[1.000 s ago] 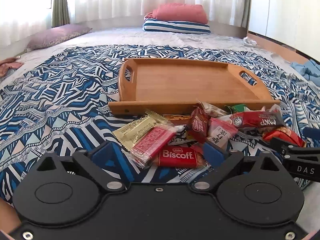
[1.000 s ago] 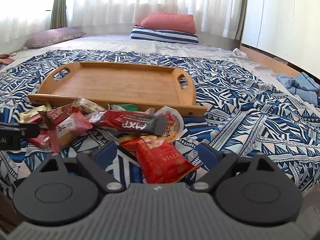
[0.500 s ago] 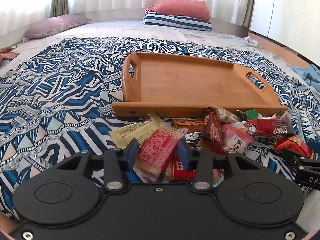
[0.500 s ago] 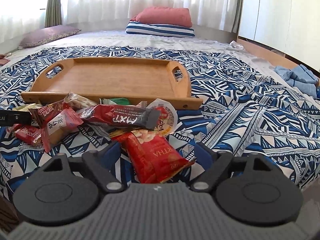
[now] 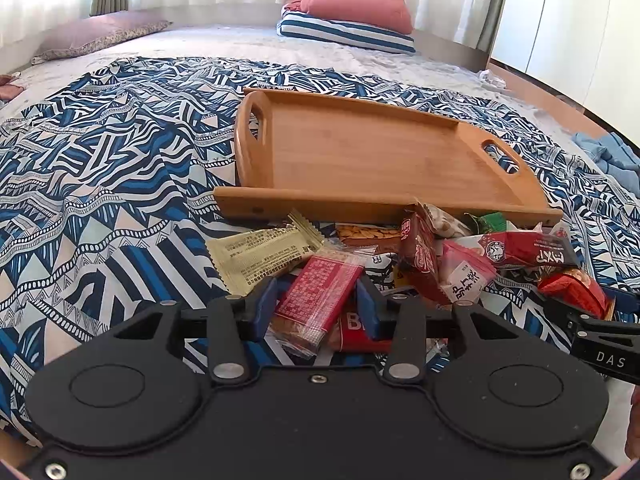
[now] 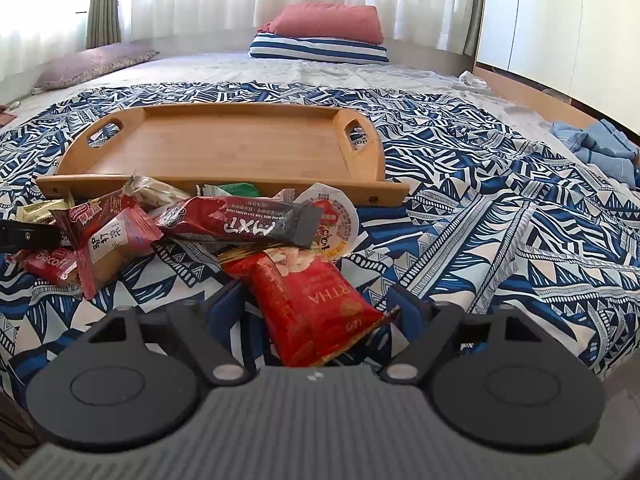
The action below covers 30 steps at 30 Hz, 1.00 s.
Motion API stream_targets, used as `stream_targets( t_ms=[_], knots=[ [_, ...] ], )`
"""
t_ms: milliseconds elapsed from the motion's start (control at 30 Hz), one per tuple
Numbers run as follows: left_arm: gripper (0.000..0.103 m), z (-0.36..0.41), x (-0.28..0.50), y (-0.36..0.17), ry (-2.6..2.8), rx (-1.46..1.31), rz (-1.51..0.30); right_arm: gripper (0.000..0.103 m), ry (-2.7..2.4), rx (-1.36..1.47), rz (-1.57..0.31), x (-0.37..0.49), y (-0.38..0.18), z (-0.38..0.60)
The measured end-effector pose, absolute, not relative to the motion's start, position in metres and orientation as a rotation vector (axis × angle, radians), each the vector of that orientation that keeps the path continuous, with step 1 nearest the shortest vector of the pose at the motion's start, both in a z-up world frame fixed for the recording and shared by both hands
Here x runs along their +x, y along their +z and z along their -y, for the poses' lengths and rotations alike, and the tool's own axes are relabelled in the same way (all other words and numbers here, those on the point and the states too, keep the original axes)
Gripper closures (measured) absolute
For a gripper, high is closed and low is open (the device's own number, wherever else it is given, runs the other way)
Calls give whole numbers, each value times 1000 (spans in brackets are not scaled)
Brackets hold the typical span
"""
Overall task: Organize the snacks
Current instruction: 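Lower the left gripper onto the small red wafer pack and close it, then lift the wafer pack with the left gripper while the right gripper grasps the red chip bag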
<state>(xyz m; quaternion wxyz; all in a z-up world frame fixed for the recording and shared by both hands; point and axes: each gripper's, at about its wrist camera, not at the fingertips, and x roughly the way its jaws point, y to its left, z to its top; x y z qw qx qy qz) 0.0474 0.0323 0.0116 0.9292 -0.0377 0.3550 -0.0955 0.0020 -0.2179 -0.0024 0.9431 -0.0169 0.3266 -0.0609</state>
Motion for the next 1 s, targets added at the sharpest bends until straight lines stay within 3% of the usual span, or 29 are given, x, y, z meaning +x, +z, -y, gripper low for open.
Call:
stream_targets(
  t_ms=[733,800,867,1000],
  knots=[
    [62,-43,42,16,-233,-206,-763,16,-135,-29,-669,3,-3,218],
    [63,-41,43,14,-226,-209,-762,16,-136,-29,-670,3,-3,218],
    [71,-41,45,13,-224,-216,-763,16,-136,-28,-670,3,-3,218],
    [72,-43,46,16,-229,-224,-764,16,-136,-28,-669,3,-4,218]
  ],
)
